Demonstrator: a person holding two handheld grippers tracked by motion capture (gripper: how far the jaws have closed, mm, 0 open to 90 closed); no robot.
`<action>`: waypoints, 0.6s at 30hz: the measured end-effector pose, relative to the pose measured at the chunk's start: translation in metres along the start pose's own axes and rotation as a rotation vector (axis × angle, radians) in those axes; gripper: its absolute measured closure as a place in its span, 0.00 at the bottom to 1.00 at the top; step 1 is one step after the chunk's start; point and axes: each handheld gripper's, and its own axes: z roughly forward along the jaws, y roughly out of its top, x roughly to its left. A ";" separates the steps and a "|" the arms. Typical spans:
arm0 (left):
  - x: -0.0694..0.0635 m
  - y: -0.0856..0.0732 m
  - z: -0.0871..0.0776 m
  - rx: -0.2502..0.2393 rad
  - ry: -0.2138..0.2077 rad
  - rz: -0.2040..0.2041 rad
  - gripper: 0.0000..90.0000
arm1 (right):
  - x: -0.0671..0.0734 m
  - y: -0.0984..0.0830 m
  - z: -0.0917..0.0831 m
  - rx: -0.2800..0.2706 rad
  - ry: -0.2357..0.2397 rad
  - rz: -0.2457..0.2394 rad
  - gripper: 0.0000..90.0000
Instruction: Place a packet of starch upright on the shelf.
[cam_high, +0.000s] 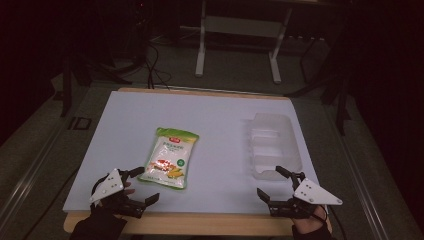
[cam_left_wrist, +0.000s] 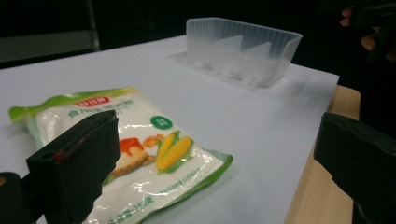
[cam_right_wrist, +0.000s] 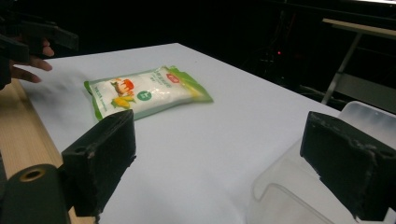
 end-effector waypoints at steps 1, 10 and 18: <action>0.000 0.000 0.001 0.003 -0.007 0.000 0.01 | 0.000 0.000 0.000 -0.004 -0.001 -0.003 0.12; -0.010 0.006 0.007 0.082 -0.085 -0.022 0.01 | 0.001 0.001 0.000 -0.011 0.007 -0.015 0.12; -0.023 0.035 0.008 0.070 -0.153 -0.007 0.01 | 0.003 0.006 -0.001 -0.028 0.040 0.028 0.12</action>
